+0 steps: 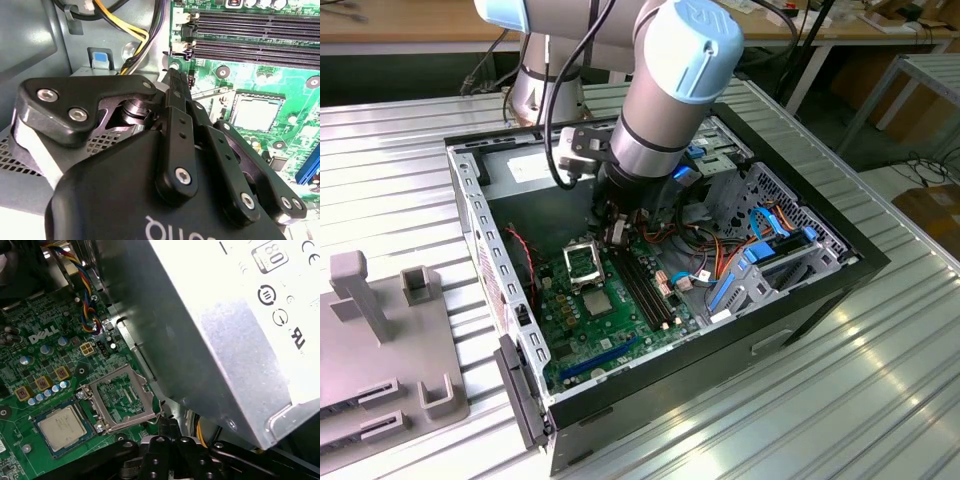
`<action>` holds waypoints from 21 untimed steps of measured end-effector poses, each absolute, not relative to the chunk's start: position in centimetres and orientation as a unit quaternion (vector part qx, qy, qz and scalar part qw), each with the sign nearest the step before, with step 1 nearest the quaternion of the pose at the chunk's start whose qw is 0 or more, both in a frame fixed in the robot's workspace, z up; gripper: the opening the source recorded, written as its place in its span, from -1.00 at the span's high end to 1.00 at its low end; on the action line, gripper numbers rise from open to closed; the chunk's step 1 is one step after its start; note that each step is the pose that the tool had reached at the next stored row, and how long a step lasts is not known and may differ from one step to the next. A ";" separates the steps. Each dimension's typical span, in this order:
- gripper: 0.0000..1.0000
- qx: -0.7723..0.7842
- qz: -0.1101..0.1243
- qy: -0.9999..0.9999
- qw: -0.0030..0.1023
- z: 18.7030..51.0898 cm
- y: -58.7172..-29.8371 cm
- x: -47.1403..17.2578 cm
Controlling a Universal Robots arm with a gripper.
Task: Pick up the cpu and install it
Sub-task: 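Close the cpu cover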
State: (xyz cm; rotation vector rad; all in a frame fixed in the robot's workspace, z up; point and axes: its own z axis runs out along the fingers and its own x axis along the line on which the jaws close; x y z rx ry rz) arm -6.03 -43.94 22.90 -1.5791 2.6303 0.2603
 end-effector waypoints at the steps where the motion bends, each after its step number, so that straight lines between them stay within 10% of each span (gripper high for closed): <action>1: 0.79 -0.513 0.085 0.854 0.031 22.9 -44.0 -6.1; 21: 0.79 -0.516 0.079 0.852 0.027 24.0 -44.0 -6.2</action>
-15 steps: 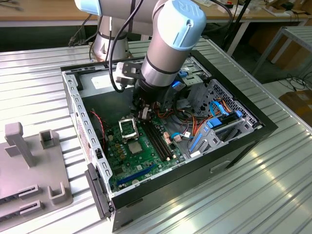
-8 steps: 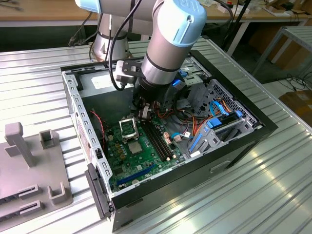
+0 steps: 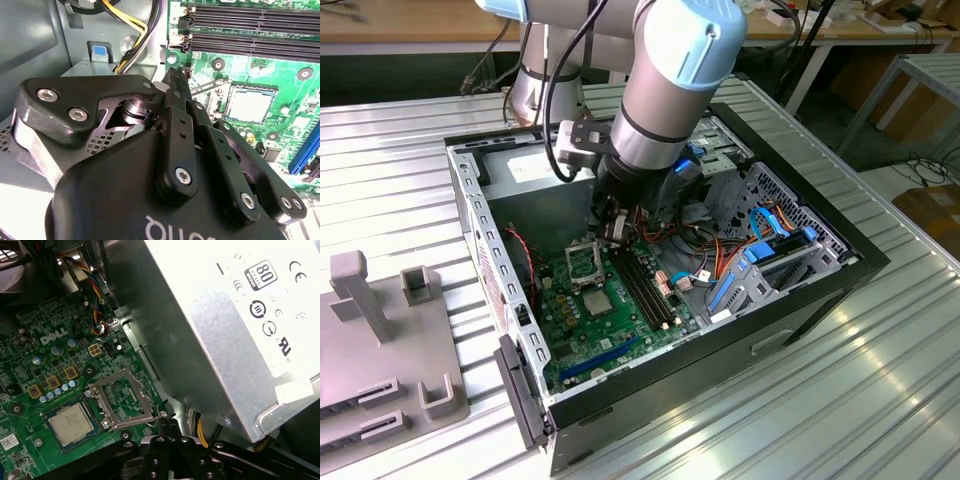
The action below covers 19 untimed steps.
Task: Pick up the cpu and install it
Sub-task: 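Close the cpu cover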
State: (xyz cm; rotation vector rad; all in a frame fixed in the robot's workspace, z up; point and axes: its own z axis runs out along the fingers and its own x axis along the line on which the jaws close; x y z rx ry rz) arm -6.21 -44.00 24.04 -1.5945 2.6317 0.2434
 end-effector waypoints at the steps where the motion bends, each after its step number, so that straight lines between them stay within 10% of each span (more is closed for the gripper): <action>1: 0.79 -0.517 0.079 0.852 0.027 24.1 -44.0 -6.2; 19: 0.79 -0.517 0.083 0.851 0.030 23.0 -44.1 -5.1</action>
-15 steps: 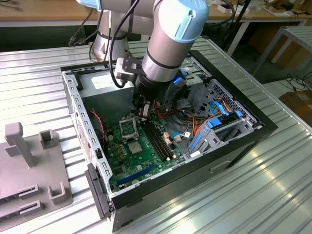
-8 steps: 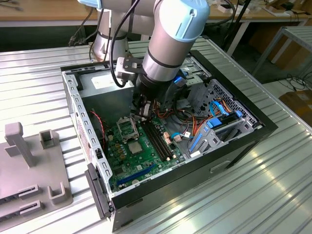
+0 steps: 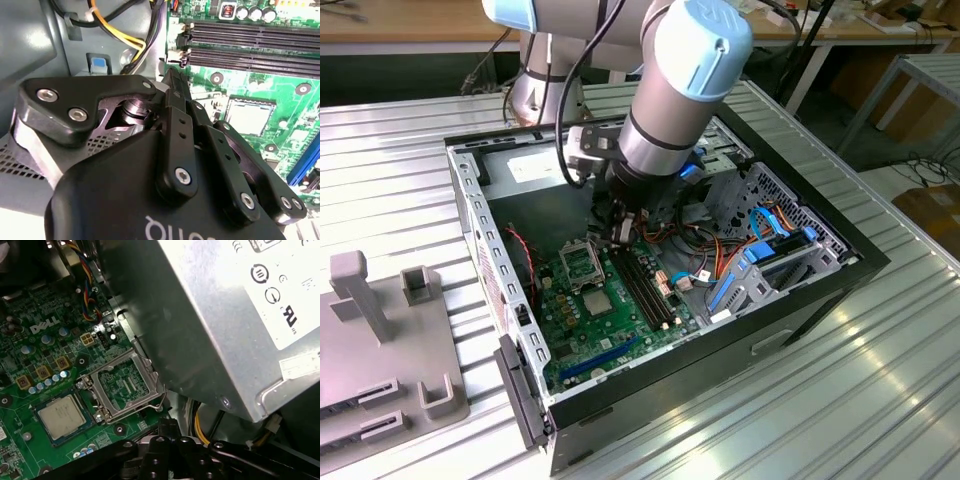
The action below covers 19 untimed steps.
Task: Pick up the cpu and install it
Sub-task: 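Close the cpu cover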
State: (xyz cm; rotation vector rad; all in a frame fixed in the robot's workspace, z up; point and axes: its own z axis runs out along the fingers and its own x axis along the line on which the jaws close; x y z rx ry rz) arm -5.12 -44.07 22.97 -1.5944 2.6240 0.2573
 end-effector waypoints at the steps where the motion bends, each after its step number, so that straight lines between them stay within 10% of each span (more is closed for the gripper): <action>1: 0.79 -0.517 0.085 0.851 0.031 22.8 -44.1 -5.1; 19: 0.79 -0.517 0.095 0.850 0.037 22.6 -44.1 -5.1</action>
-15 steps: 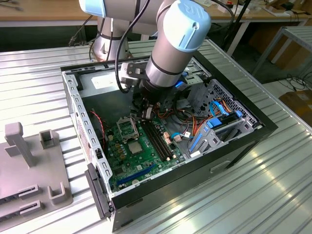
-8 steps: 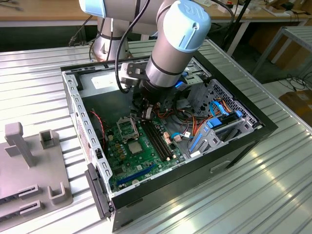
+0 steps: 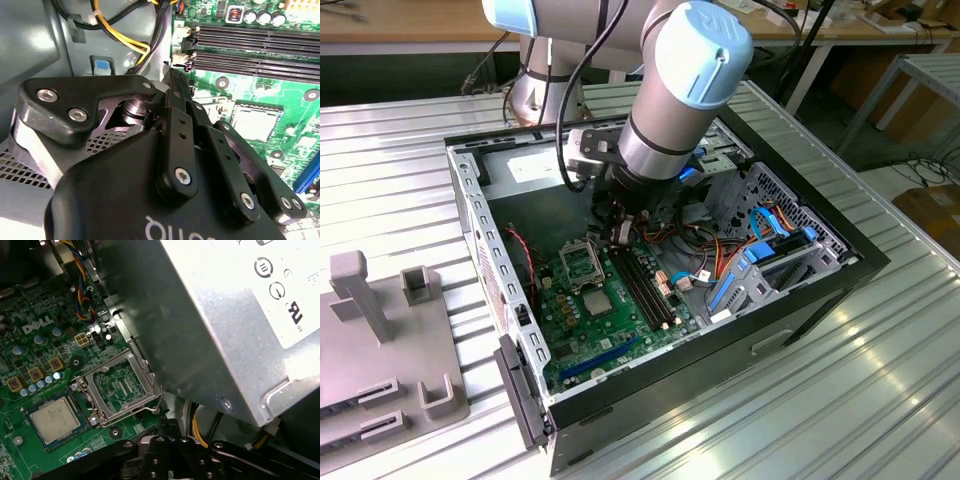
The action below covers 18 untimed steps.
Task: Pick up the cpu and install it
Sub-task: 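Close the cpu cover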
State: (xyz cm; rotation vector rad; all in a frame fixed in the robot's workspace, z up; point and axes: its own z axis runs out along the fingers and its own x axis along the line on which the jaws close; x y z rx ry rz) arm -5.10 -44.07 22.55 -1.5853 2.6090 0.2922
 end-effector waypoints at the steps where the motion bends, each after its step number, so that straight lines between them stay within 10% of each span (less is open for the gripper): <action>1: 0.79 -0.516 0.100 0.850 0.040 22.5 -44.1 -5.1; 18: 0.79 -0.506 0.103 0.855 0.044 21.3 -44.1 -5.4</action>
